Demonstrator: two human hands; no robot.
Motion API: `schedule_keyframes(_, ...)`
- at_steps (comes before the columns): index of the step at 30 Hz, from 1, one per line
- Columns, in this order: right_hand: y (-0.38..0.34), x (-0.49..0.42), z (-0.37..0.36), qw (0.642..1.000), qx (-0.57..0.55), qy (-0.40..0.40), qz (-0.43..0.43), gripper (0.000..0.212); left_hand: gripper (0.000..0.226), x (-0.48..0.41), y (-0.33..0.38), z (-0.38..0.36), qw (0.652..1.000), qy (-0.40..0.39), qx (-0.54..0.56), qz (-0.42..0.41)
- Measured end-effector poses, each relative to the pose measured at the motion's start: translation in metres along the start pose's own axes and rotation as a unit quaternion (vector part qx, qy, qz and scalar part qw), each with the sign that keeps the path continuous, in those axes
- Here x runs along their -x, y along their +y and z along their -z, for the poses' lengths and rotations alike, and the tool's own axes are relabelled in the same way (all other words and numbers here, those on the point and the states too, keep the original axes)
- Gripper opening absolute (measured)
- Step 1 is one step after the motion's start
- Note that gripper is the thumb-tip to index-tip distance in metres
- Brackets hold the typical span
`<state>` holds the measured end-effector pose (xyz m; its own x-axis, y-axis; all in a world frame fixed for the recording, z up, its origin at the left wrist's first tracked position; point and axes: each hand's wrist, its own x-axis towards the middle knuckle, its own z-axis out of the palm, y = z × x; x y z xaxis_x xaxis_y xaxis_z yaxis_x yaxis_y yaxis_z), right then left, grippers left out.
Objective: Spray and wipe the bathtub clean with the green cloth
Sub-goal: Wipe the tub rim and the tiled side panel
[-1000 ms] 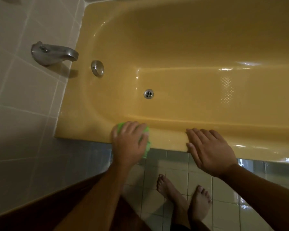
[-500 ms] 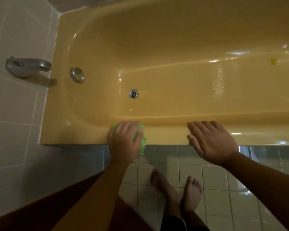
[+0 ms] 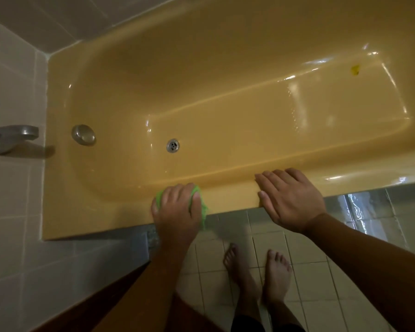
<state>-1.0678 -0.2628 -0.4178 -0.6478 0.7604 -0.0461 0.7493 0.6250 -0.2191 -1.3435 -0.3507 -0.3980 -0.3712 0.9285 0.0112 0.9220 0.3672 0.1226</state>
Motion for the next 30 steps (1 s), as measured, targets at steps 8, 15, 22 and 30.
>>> schedule_keyframes(8,0.015,0.011,0.003,0.998,-0.004,0.045,-0.052,0.045,0.035,-0.024,0.135,-0.016,0.973,-0.076,0.038,-0.215)
schedule_keyframes(15,0.066,0.025,0.020,0.999,0.027,-0.023,-0.014,0.052,0.036,0.005,0.079,-0.005,0.993,-0.047,0.016,-0.104)
schedule_keyframes(22,0.071,0.032,0.009,0.995,0.020,0.076,-0.061,0.047,0.036,0.000,0.200,-0.016,0.975,-0.088,0.040,-0.198)
schedule_keyframes(30,0.122,0.062,0.011,0.992,0.041,0.105,-0.061,0.048,0.036,0.006,0.131,-0.009,0.988,-0.071,0.016,-0.135)
